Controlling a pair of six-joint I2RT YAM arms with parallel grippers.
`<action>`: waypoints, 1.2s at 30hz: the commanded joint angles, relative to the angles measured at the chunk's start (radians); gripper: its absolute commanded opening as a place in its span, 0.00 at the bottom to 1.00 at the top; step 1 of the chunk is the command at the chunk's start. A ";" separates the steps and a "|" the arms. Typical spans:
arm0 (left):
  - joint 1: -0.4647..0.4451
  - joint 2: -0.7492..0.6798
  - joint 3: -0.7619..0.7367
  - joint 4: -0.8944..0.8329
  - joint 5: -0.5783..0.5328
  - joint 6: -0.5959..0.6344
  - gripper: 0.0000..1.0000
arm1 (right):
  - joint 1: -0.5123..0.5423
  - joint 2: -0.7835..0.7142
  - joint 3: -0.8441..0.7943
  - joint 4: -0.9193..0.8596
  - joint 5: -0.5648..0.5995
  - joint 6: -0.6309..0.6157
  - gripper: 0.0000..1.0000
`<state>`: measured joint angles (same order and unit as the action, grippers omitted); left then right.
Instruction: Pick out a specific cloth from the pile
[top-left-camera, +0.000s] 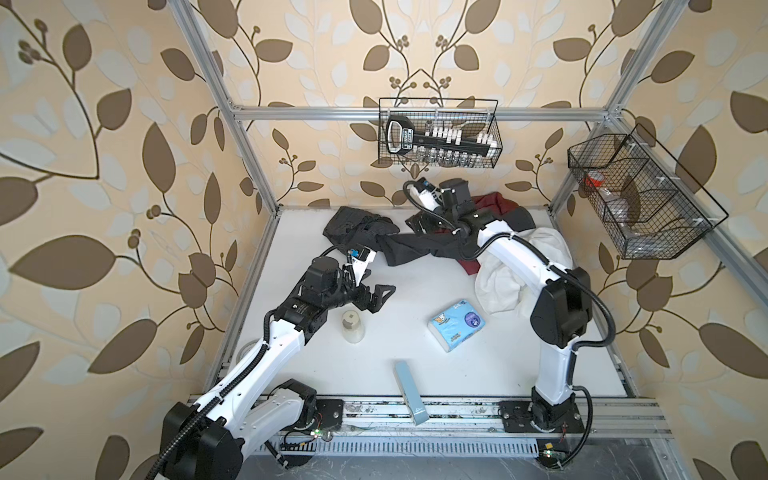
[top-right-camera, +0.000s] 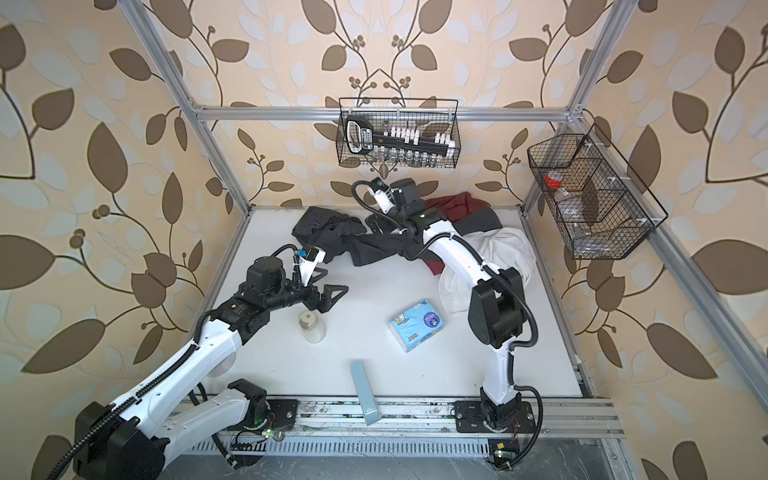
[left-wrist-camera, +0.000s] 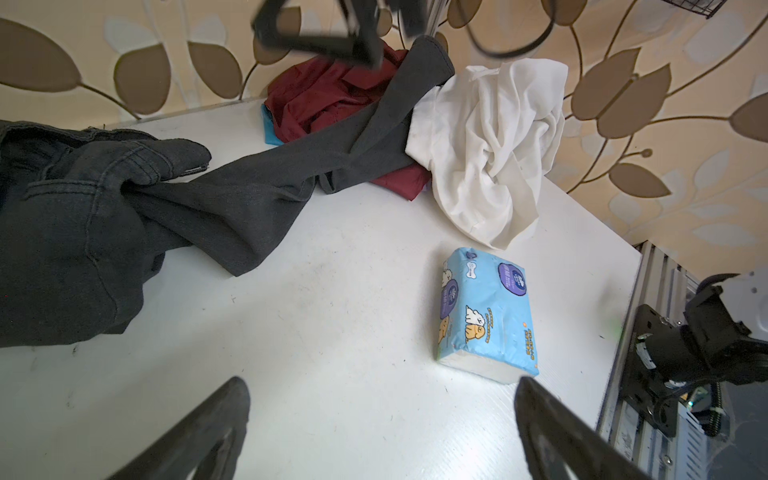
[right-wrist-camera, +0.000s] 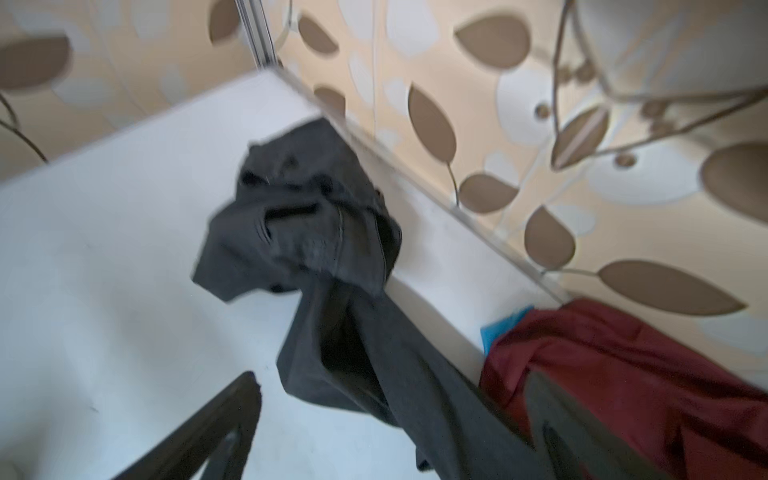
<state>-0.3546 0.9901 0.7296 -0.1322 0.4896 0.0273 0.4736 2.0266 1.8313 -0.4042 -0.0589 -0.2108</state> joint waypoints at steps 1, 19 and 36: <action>-0.007 -0.008 -0.001 0.014 0.006 0.021 0.99 | 0.003 0.090 -0.027 -0.119 0.100 -0.080 1.00; -0.007 0.040 0.011 -0.002 -0.008 0.043 0.99 | -0.046 0.385 0.112 -0.107 0.126 -0.107 0.93; -0.007 0.035 0.013 -0.006 -0.009 0.042 0.99 | -0.041 0.162 0.011 0.048 0.328 -0.087 0.00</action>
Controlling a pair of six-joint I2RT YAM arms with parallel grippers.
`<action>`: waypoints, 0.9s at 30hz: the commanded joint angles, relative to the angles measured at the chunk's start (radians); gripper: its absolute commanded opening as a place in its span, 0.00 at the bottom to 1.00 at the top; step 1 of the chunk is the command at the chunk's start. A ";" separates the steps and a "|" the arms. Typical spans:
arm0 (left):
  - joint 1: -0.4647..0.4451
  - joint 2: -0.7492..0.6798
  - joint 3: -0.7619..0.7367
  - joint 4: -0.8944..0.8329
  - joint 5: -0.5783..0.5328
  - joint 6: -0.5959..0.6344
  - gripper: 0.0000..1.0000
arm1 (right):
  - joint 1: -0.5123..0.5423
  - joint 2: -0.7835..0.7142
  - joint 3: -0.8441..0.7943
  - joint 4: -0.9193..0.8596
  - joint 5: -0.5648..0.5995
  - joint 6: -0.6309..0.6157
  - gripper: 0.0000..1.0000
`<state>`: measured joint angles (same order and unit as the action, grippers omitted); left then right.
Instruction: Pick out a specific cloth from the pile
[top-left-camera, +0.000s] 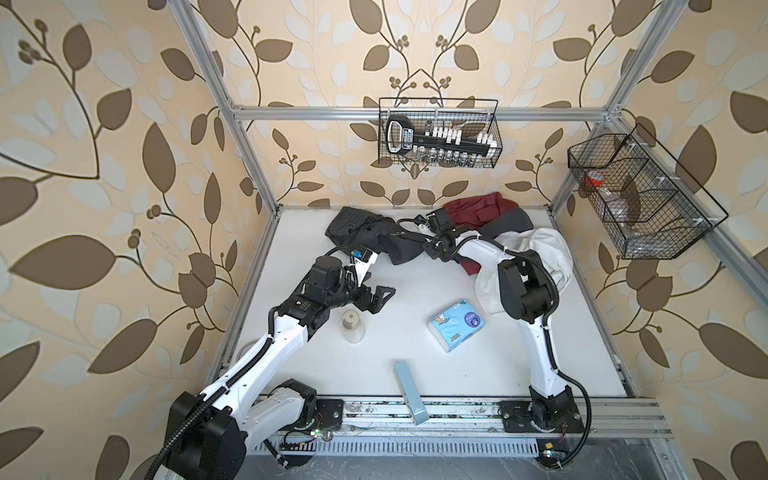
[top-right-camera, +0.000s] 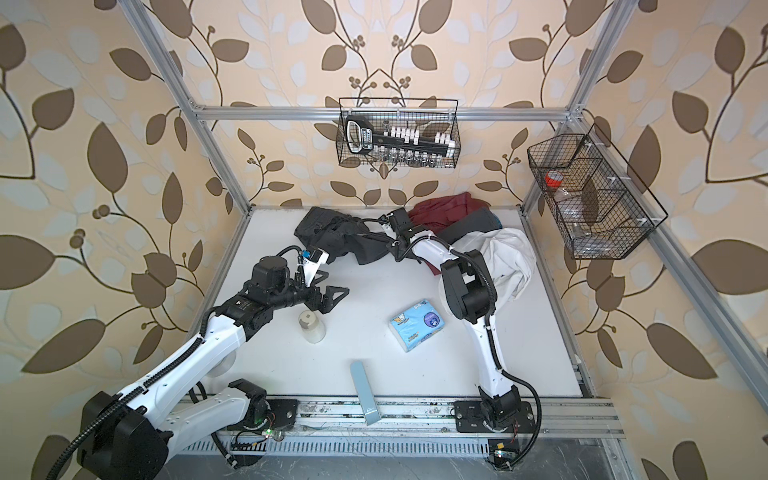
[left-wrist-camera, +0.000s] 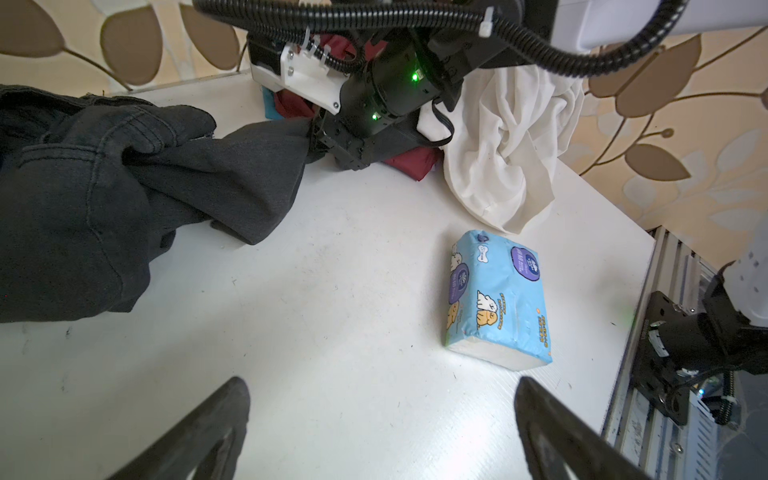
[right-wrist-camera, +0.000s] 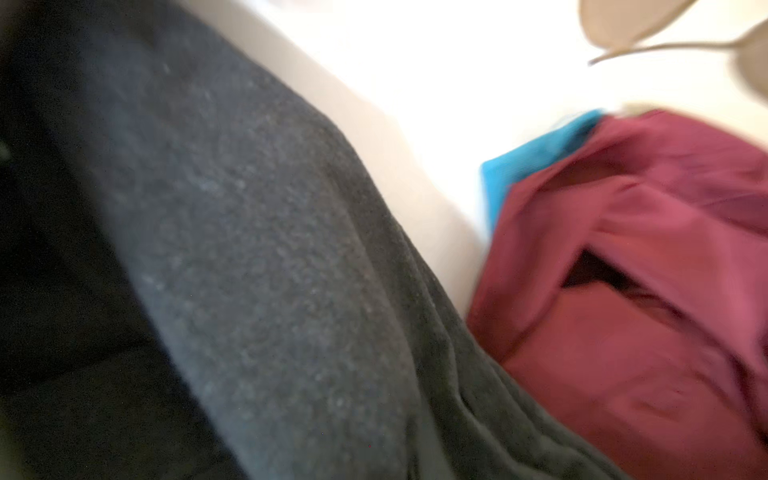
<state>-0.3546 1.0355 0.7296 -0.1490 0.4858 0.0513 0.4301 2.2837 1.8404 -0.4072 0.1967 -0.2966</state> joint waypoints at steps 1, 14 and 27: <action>-0.007 -0.011 0.014 0.010 -0.004 0.019 0.99 | 0.002 -0.116 0.004 0.056 0.080 -0.007 0.00; -0.007 -0.029 0.010 0.014 -0.004 0.013 0.99 | 0.032 -0.339 0.095 0.216 0.148 -0.003 0.00; -0.008 -0.054 0.002 0.021 -0.019 0.006 0.99 | 0.179 -0.257 0.440 0.285 -0.098 0.039 0.00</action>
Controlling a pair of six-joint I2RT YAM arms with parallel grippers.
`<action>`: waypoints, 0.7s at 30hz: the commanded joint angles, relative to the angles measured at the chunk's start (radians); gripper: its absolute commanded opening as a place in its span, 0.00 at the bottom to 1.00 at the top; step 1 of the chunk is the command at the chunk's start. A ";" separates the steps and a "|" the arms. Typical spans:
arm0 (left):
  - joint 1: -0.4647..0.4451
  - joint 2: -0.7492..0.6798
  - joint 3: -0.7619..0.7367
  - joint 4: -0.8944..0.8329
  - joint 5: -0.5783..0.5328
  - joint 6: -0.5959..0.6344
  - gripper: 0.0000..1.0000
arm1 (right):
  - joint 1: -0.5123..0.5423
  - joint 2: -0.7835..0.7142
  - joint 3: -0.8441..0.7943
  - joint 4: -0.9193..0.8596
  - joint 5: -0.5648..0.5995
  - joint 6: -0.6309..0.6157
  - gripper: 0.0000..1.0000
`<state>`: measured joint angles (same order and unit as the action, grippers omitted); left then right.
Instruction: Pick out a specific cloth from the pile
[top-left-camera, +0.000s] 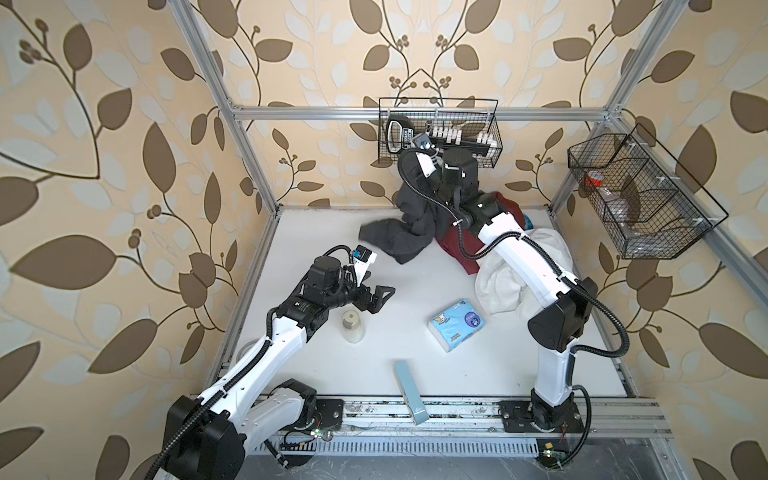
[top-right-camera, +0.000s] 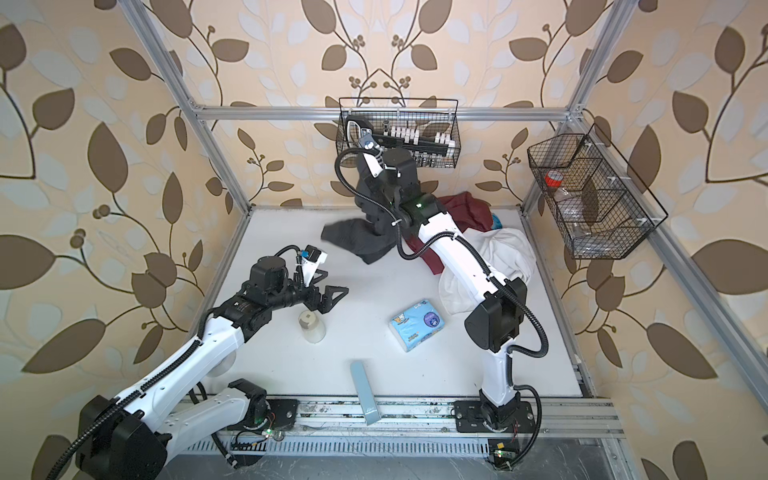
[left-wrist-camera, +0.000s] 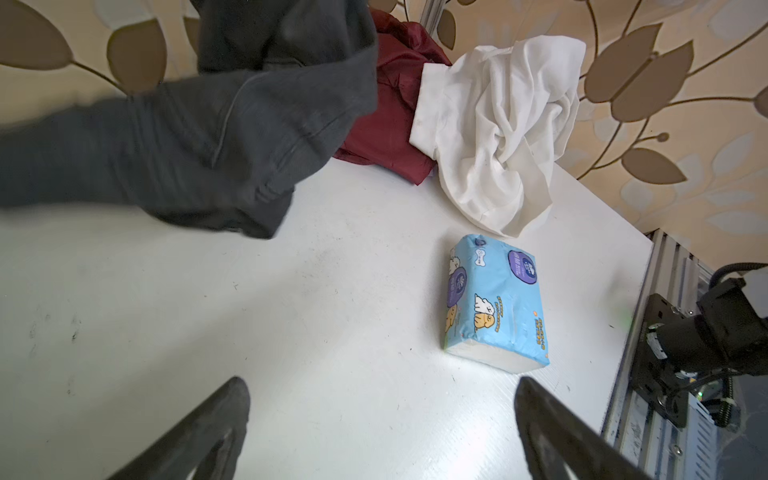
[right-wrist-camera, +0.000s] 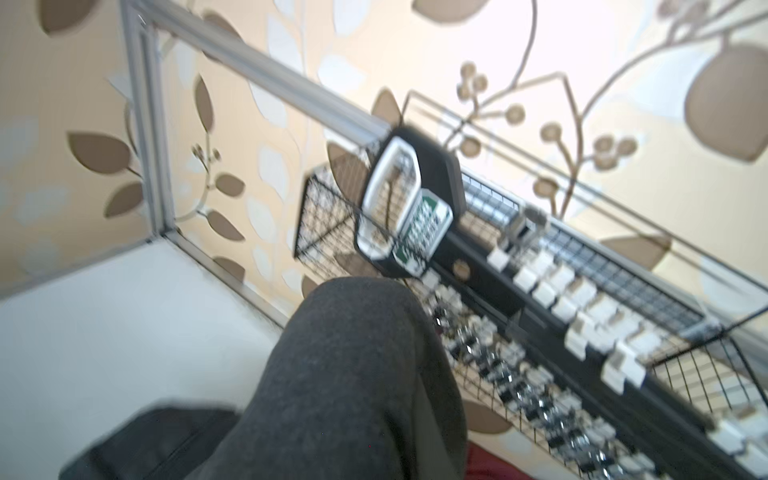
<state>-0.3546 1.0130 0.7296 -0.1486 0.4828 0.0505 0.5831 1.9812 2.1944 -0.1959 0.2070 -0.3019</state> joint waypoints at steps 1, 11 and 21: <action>-0.009 -0.034 0.001 0.023 -0.019 0.006 0.99 | 0.034 0.072 0.111 0.071 -0.137 0.066 0.00; -0.009 -0.045 -0.007 0.031 -0.039 0.003 0.99 | 0.061 0.368 0.151 0.200 -0.420 0.301 0.00; -0.010 -0.036 -0.009 0.030 -0.063 0.013 0.99 | 0.061 0.562 0.112 0.141 -0.669 0.397 0.56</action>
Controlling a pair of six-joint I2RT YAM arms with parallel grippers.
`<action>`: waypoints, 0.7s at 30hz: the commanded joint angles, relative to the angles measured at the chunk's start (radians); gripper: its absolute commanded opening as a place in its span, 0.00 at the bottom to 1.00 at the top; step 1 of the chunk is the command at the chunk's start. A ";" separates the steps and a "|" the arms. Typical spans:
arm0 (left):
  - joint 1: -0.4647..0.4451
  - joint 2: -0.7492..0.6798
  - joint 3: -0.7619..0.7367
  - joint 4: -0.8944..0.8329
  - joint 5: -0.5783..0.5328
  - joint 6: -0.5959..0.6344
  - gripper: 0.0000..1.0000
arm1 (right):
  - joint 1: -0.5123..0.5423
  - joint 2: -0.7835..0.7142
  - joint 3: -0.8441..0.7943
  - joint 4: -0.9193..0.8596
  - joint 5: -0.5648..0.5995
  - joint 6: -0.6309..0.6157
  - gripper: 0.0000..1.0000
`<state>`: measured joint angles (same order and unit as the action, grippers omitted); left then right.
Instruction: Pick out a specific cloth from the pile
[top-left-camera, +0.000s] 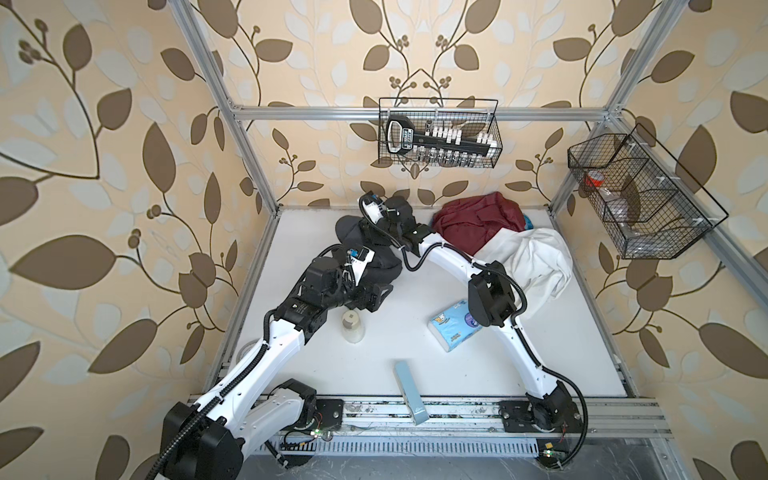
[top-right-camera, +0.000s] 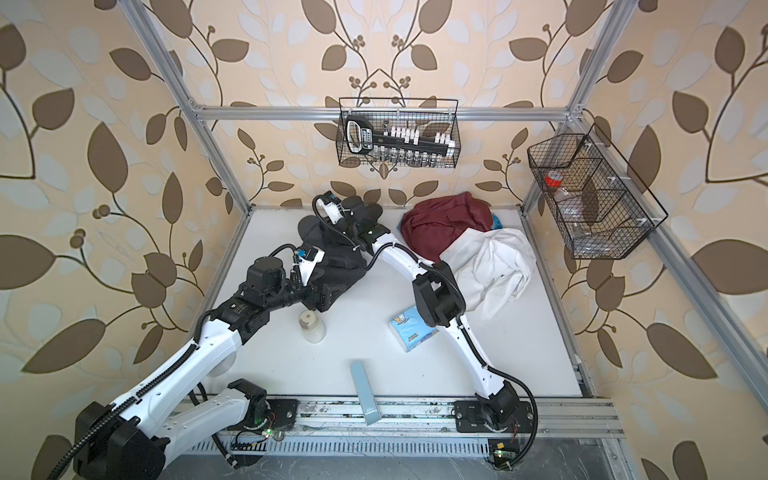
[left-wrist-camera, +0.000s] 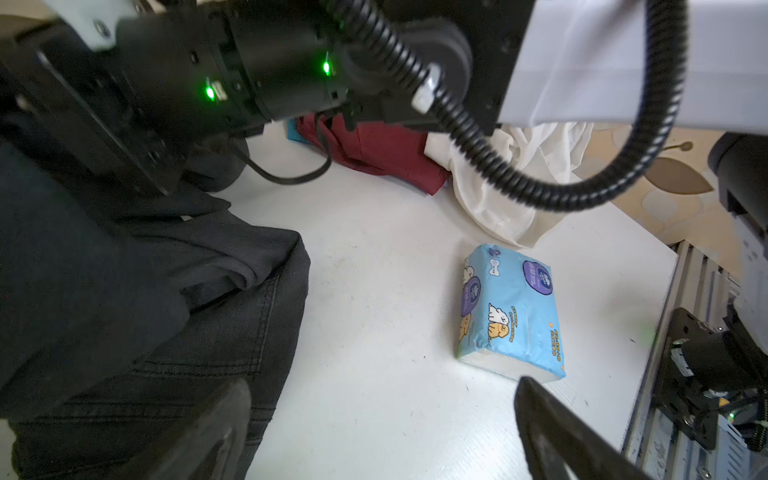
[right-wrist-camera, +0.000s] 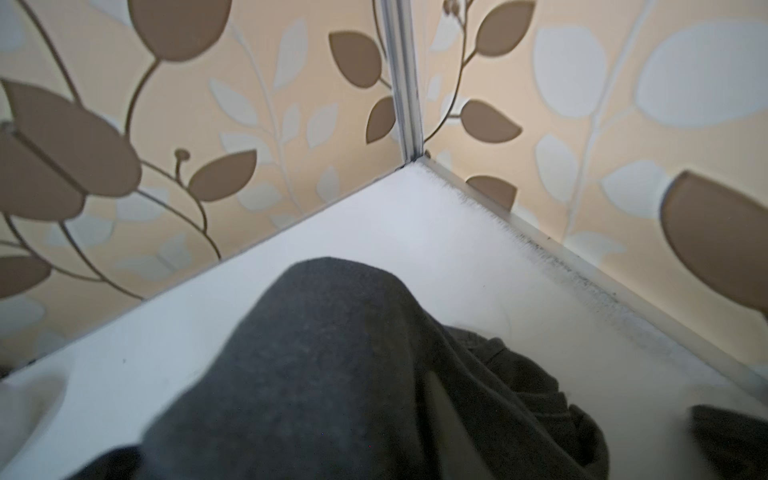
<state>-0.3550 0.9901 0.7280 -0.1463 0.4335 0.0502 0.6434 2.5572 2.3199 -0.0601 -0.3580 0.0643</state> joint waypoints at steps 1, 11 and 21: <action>-0.010 -0.013 -0.008 0.027 -0.016 0.014 0.99 | -0.001 -0.013 -0.029 -0.014 -0.106 0.028 0.72; -0.010 -0.035 -0.012 0.030 -0.014 0.006 0.99 | -0.027 -0.195 -0.134 -0.212 0.062 -0.041 1.00; -0.038 -0.093 -0.025 0.020 -0.170 0.002 0.99 | -0.098 -0.628 -0.438 -0.565 0.353 -0.029 1.00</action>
<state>-0.3771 0.9390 0.7136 -0.1471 0.3729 0.0498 0.5850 2.0708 2.0373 -0.5079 -0.0910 0.0200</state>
